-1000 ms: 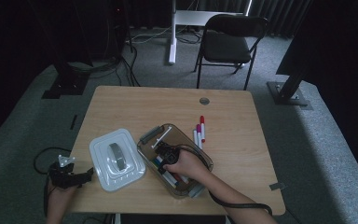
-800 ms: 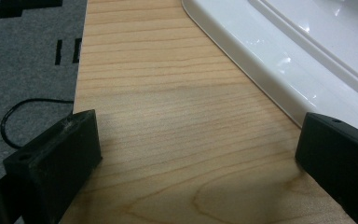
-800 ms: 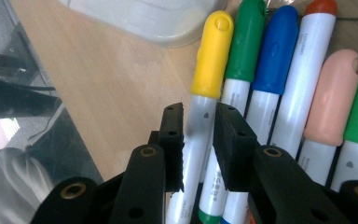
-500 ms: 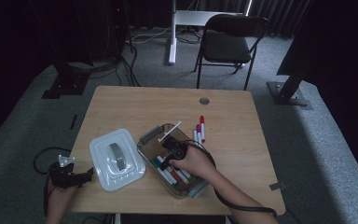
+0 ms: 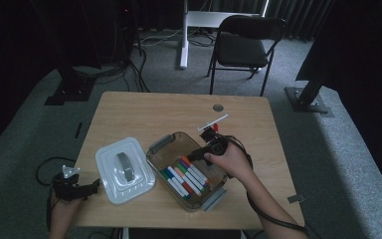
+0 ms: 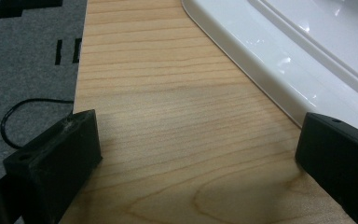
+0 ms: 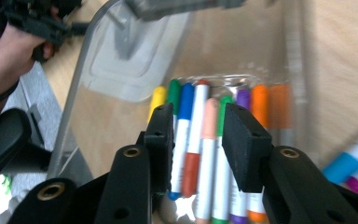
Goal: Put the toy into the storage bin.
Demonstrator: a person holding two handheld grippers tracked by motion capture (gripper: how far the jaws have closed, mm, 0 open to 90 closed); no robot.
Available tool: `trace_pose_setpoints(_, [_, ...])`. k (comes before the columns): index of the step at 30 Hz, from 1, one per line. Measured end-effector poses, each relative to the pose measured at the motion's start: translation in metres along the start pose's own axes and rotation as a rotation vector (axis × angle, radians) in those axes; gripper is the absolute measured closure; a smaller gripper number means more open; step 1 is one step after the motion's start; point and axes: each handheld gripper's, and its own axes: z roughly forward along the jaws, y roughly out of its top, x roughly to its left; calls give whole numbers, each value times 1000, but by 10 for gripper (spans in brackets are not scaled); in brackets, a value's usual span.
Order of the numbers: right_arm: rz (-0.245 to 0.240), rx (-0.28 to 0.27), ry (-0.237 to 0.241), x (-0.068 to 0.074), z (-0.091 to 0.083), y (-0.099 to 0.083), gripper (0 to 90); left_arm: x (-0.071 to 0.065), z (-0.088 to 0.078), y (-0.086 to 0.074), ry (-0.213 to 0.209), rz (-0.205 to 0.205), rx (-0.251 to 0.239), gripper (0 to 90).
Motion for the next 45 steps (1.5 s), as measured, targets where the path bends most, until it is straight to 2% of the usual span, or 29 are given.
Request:
trace_pose_setpoints(6, [31, -75, -32, -23, -16, -5, 577, 0, 0, 0, 0, 0, 1, 5])
trace_pose_setpoints(7, [32, -68, -40, -26, -18, -6, 575, 0, 0, 0, -1, 0, 1, 5])
trace_pose_setpoints(12, [62, -125, -55, -40, -26, -9, 549, 0, 0, 0, 0, 0, 1, 5])
trace_pose_setpoints(14, [79, -132, -67, -47, -29, -10, 548, 0, 0, 0, 0, 0, 1, 5])
trace_pose_setpoints(17, [99, -174, -103, -60, -33, -11, 526, 0, 0, 0, -1, 0, 1, 5])
trace_pose_setpoints(19, [106, -180, -143, -69, -35, -12, 513, 0, 0, 0, 0, 0, 1, 5])
trace_pose_setpoints(22, [132, -206, -181, -86, -33, -14, 513, 0, 0, 0, 0, 0, 1, 5])
trace_pose_setpoints(24, [142, -213, -197, -91, -32, -15, 515, 0, 0, 0, 0, 0, 1, 5])
trace_pose_setpoints(25, [164, -198, -258, -104, -28, -17, 532, 0, 0, 0, -1, -1, 1, 5])
trace_pose_setpoints(26, [164, -198, -258, -104, -28, -17, 532, 0, 0, 0, -1, -1, 1, 5])
trace_pose_setpoints(27, [200, -183, -283, -114, -22, -19, 549, 0, 0, 0, 0, 0, 1, 4])
trace_pose_setpoints(28, [200, -183, -283, -114, -22, -19, 549, 0, 0, 0, 0, 0, 1, 5])
trace_pose_setpoints(29, [220, -167, -298, -122, -16, -20, 578, 0, 0, 0, 0, 0, 1, 5])
trace_pose_setpoints(31, [233, -158, -296, -126, -13, -21, 583, 0, 0, 0, 0, 0, 1, 5])
trace_pose_setpoints(34, [278, -139, -315, -141, 1, -19, 601, 0, 0, 0, 0, 0, 1, 4])
trace_pose_setpoints(37, [284, -136, -319, -144, 5, -18, 609, 0, 0, 0, -1, -1, 1, 4])
trace_pose_setpoints(38, [298, -127, -315, -150, 14, -15, 609, 0, 0, 0, -1, 0, 1, 5])
trace_pose_setpoints(41, [315, -124, -322, -157, 24, -10, 610, 0, 0, 0, 0, 0, 1, 5])
trace_pose_setpoints(45, [330, -93, -343, -164, 36, -4, 619, 0, 0, 0, 0, 0, 1, 5])
